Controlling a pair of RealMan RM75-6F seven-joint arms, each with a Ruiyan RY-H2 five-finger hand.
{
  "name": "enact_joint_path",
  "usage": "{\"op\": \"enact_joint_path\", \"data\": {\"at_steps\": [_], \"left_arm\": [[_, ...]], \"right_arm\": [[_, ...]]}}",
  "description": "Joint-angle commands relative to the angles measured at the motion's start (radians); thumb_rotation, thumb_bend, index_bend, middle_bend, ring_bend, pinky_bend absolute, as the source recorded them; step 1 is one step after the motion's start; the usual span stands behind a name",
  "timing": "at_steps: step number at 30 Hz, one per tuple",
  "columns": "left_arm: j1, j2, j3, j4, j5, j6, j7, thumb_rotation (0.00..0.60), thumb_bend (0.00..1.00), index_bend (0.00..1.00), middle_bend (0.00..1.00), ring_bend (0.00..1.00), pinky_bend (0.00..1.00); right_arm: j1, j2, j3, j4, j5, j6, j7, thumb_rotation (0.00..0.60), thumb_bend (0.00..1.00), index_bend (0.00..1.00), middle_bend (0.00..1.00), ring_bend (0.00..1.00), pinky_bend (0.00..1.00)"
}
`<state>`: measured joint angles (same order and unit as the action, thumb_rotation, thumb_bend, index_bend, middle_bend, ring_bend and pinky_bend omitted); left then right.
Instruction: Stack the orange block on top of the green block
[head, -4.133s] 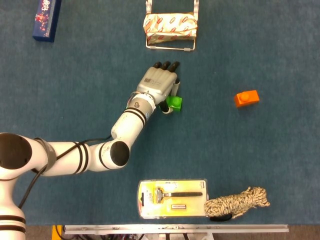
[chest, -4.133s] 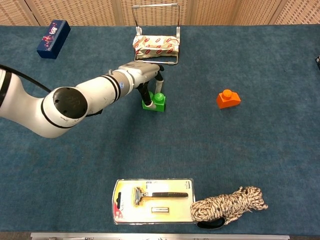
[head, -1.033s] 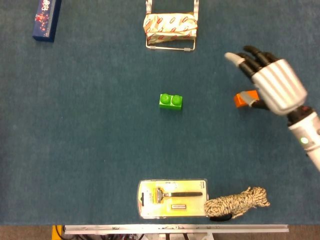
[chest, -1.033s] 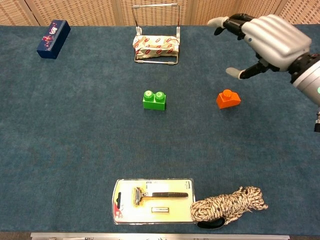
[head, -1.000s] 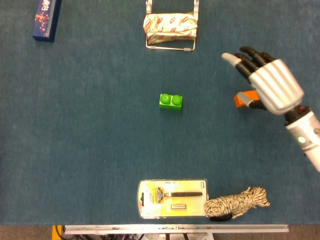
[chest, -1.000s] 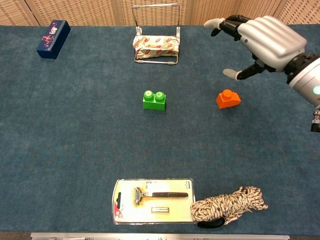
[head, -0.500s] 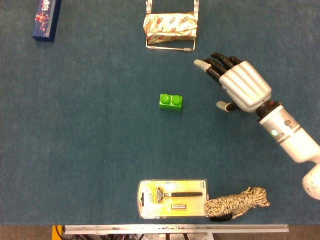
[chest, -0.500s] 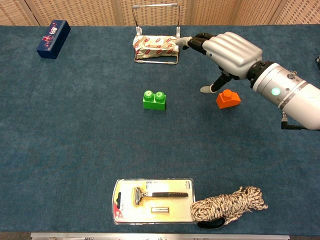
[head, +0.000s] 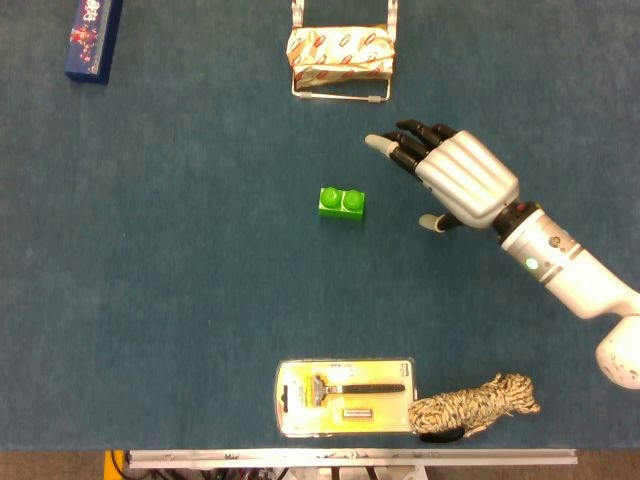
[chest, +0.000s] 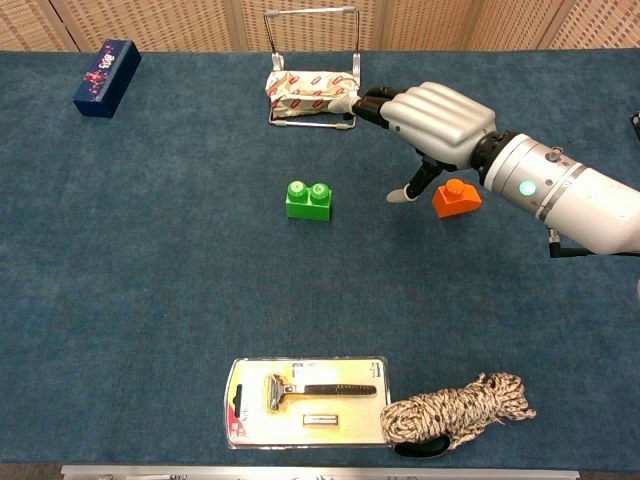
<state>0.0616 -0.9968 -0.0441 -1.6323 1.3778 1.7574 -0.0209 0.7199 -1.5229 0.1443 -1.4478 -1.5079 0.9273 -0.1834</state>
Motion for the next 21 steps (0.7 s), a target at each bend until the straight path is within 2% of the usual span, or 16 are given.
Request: {"op": "enact_joint_path", "data": {"at_steps": [1, 8, 14, 21], "left_arm": [[-0.010, 0.035, 0.007, 0.032, 0.019, -0.045, -0.043, 0.600, 0.21, 0.32, 0.19, 0.02, 0.13], [-0.038, 0.102, 0.030, 0.074, 0.040, -0.155, -0.041, 0.600, 0.21, 0.32, 0.19, 0.02, 0.13], [-0.054, 0.132, 0.038, 0.101, 0.058, -0.202, -0.031, 0.600, 0.21, 0.32, 0.19, 0.02, 0.13], [-0.066, 0.156, 0.048, 0.136, 0.073, -0.251, -0.077, 0.600, 0.21, 0.32, 0.19, 0.03, 0.14]], "right_arm": [[0.010, -0.002, -0.007, 0.005, -0.006, -0.004, 0.012, 0.600, 0.05, 0.00, 0.19, 0.12, 0.30], [0.034, -0.016, -0.016, 0.023, -0.007, -0.017, 0.001, 0.600, 0.05, 0.00, 0.19, 0.12, 0.30], [0.054, -0.036, -0.021, 0.050, -0.010, -0.023, -0.009, 0.600, 0.05, 0.00, 0.19, 0.12, 0.30], [0.079, -0.069, -0.029, 0.107, -0.024, -0.026, 0.007, 0.600, 0.04, 0.00, 0.13, 0.10, 0.30]]}}
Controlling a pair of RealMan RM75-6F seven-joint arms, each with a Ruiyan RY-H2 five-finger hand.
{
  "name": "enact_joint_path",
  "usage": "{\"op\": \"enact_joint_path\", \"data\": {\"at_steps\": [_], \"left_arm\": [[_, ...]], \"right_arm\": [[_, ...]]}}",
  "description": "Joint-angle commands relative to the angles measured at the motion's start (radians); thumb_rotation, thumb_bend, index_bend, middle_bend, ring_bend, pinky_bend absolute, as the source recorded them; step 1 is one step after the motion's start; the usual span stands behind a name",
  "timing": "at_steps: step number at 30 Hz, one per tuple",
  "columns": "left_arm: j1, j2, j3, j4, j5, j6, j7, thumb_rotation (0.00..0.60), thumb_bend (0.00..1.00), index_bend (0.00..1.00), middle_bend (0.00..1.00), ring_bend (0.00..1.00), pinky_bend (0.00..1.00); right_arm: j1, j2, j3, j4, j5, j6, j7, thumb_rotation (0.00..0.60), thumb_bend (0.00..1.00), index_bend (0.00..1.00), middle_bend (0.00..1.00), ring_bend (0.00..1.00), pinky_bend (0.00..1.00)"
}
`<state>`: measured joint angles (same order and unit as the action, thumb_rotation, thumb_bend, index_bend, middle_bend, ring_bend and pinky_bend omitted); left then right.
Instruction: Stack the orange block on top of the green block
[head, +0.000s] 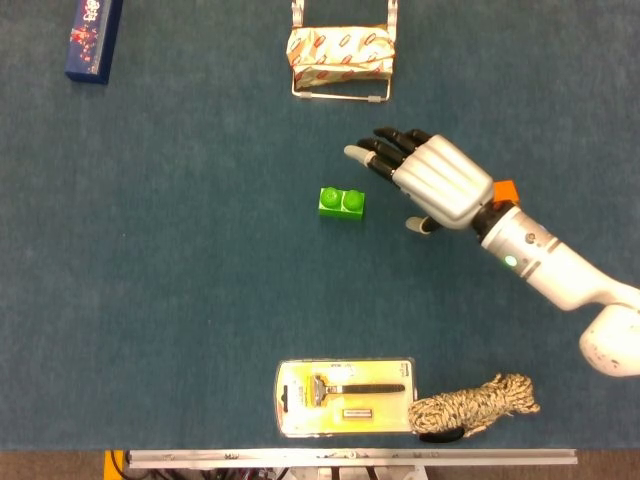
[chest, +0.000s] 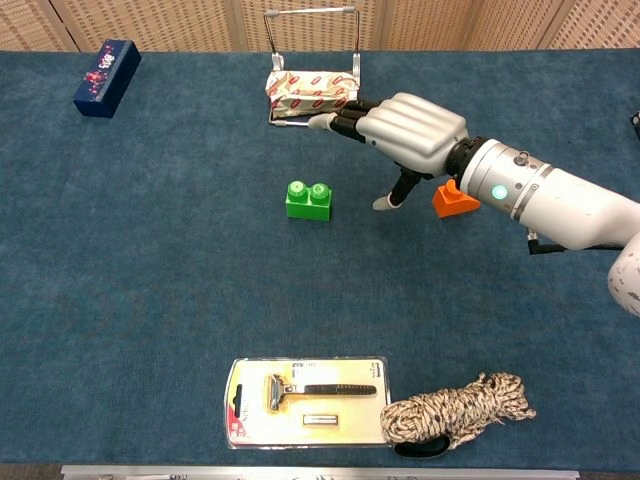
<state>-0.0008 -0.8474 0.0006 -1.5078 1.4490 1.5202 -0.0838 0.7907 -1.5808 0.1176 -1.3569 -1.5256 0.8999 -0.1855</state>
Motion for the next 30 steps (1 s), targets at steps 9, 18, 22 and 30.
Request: {"op": "enact_joint_path", "data": {"at_steps": [9, 18, 22, 30], "left_arm": [[0.007, 0.020, 0.011, 0.062, 0.004, -0.033, -0.079, 0.600, 0.21, 0.33, 0.19, 0.03, 0.14], [0.028, 0.030, 0.016, 0.078, 0.006, -0.019, -0.102, 0.600, 0.21, 0.33, 0.19, 0.03, 0.14], [0.032, 0.028, 0.016, 0.083, 0.004, -0.022, -0.105, 0.600, 0.21, 0.33, 0.20, 0.03, 0.14], [0.036, 0.024, 0.014, 0.098, 0.003, -0.027, -0.123, 0.600, 0.21, 0.32, 0.21, 0.03, 0.14]], "right_arm": [[0.044, -0.075, -0.008, 0.099, -0.042, 0.018, 0.071, 0.600, 0.00, 0.00, 0.08, 0.06, 0.29], [0.071, -0.123, -0.013, 0.148, -0.040, 0.007, 0.069, 0.600, 0.00, 0.00, 0.06, 0.04, 0.28], [0.077, -0.141, -0.010, 0.171, -0.032, 0.007, 0.072, 0.600, 0.00, 0.00, 0.06, 0.04, 0.28], [0.096, -0.166, -0.011, 0.205, -0.021, -0.012, 0.090, 0.600, 0.00, 0.00, 0.06, 0.04, 0.28]]}}
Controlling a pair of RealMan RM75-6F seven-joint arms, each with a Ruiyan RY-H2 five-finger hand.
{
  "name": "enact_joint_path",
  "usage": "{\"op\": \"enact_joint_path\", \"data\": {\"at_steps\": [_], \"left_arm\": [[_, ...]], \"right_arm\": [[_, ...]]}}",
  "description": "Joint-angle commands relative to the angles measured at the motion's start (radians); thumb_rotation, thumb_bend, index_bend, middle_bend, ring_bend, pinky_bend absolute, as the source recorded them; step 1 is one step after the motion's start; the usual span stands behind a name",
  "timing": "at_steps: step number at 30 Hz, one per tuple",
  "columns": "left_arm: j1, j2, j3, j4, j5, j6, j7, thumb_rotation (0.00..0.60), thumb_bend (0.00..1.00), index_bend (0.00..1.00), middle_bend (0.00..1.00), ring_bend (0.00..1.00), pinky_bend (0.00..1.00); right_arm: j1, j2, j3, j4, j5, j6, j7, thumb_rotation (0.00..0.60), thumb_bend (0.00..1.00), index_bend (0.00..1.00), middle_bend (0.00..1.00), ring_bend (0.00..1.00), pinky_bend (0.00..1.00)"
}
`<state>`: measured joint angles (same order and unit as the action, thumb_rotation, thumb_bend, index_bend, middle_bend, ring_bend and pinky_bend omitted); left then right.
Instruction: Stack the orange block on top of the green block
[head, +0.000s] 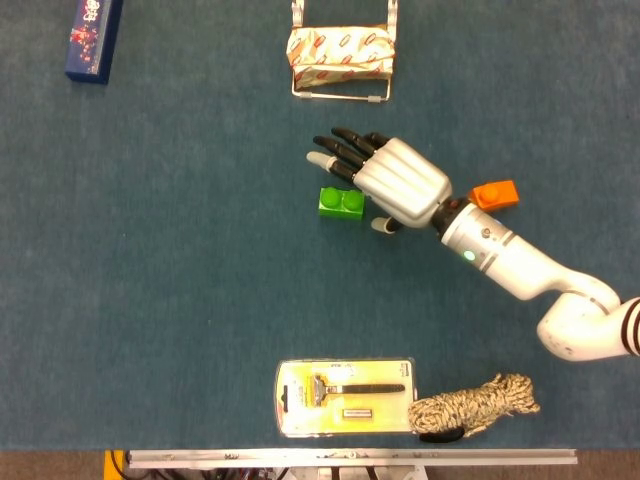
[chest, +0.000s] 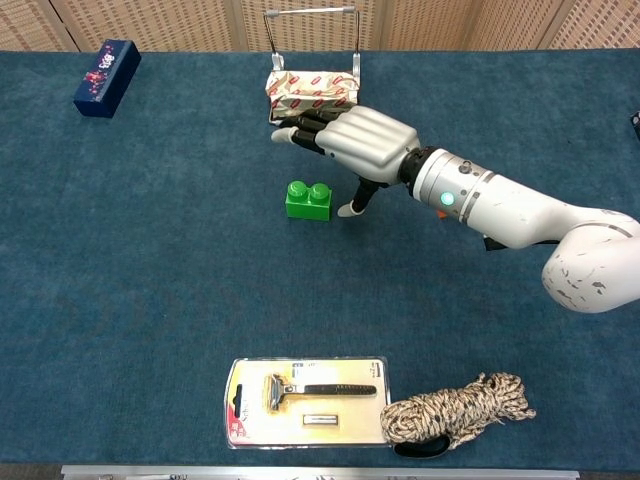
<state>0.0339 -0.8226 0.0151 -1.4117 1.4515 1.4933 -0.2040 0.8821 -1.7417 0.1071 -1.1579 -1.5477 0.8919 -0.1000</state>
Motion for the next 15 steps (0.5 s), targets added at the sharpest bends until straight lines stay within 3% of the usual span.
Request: {"op": "enact_joint_path", "data": {"at_steps": [1, 15], "left_arm": [[0.003, -0.001, 0.000, 0.004, 0.000, 0.000, -0.004, 0.600, 0.21, 0.33, 0.21, 0.03, 0.14], [0.021, -0.006, 0.000, 0.031, -0.009, 0.004, -0.039, 0.600, 0.21, 0.33, 0.21, 0.03, 0.15]], "right_arm": [[0.008, -0.010, -0.002, 0.011, 0.002, -0.008, 0.007, 0.600, 0.00, 0.00, 0.06, 0.04, 0.28], [0.048, -0.053, 0.002, 0.063, 0.016, -0.048, 0.006, 0.600, 0.00, 0.00, 0.06, 0.04, 0.28]]}}
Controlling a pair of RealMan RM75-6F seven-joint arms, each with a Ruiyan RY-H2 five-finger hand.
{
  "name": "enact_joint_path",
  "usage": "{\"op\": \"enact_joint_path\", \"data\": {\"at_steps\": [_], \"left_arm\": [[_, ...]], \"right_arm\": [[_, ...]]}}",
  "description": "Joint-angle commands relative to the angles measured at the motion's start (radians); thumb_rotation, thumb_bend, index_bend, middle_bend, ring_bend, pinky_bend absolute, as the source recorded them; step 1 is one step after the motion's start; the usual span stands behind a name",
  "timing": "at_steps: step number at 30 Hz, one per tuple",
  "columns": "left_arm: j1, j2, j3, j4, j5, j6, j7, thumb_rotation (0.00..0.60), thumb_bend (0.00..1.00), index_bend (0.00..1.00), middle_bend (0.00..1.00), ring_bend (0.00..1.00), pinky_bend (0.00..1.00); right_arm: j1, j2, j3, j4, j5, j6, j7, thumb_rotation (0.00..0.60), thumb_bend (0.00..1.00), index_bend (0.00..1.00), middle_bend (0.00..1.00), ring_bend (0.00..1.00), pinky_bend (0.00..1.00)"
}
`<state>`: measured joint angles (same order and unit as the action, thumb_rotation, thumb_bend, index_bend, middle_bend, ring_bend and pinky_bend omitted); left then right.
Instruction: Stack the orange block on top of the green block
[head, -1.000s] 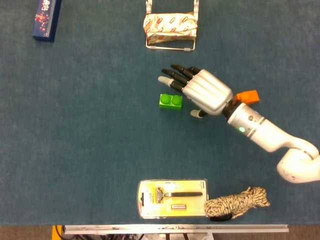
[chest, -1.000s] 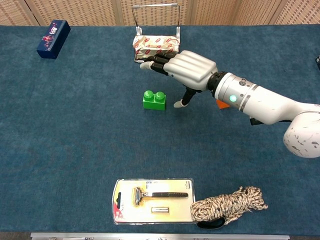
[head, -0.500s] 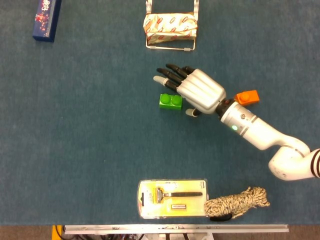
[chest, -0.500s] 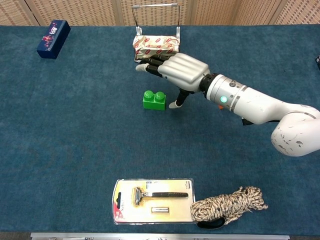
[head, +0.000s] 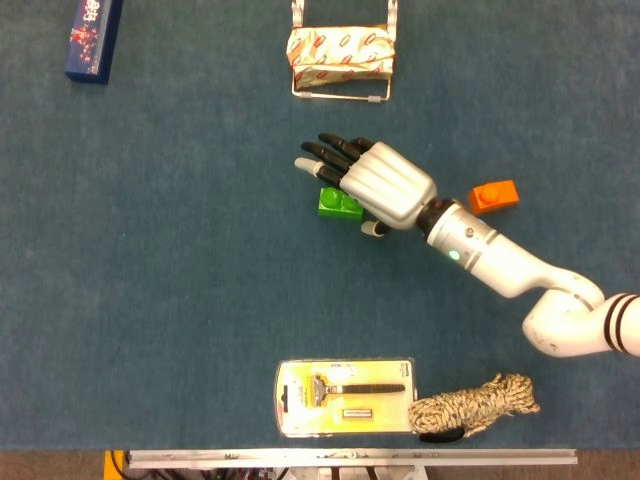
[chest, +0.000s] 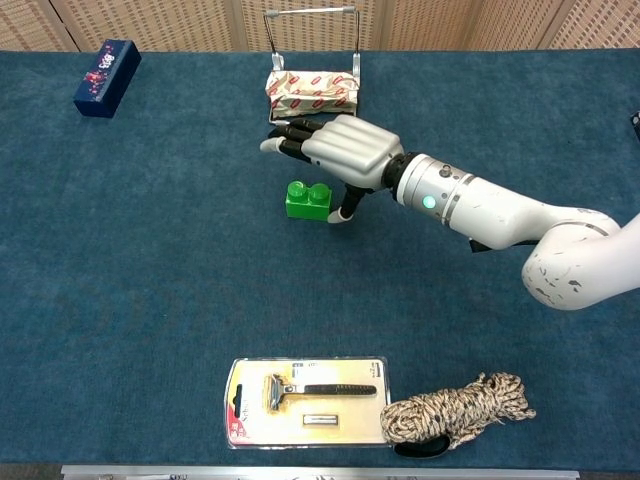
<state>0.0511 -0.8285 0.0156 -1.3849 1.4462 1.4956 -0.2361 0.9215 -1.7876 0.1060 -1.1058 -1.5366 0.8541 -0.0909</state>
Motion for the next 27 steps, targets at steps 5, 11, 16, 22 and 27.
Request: {"op": "enact_joint_path", "data": {"at_steps": [5, 11, 16, 22, 27], "left_arm": [[0.010, -0.001, -0.001, 0.014, -0.004, 0.003, -0.023, 0.600, 0.21, 0.33, 0.22, 0.03, 0.15], [0.015, -0.001, -0.002, 0.024, -0.004, 0.004, -0.038, 0.600, 0.21, 0.33, 0.22, 0.03, 0.15], [0.021, -0.001, -0.003, 0.029, -0.007, 0.005, -0.045, 0.600, 0.21, 0.33, 0.22, 0.03, 0.15], [0.025, -0.006, -0.003, 0.038, -0.008, 0.005, -0.053, 0.600, 0.21, 0.34, 0.23, 0.03, 0.15], [0.028, -0.007, -0.004, 0.042, -0.007, 0.007, -0.055, 0.600, 0.21, 0.34, 0.23, 0.04, 0.15]], "right_arm": [[0.021, -0.022, 0.009, 0.036, 0.018, -0.023, 0.002, 0.600, 0.00, 0.00, 0.06, 0.04, 0.28], [0.039, -0.050, 0.014, 0.083, 0.029, -0.044, 0.017, 0.600, 0.00, 0.00, 0.06, 0.04, 0.28], [0.053, -0.072, 0.020, 0.125, 0.036, -0.052, 0.030, 0.600, 0.00, 0.00, 0.06, 0.04, 0.28], [0.062, -0.085, 0.028, 0.153, 0.046, -0.053, 0.037, 0.600, 0.00, 0.00, 0.06, 0.04, 0.28], [0.067, -0.087, 0.036, 0.167, 0.056, -0.051, 0.029, 0.600, 0.00, 0.00, 0.06, 0.04, 0.28]]}}
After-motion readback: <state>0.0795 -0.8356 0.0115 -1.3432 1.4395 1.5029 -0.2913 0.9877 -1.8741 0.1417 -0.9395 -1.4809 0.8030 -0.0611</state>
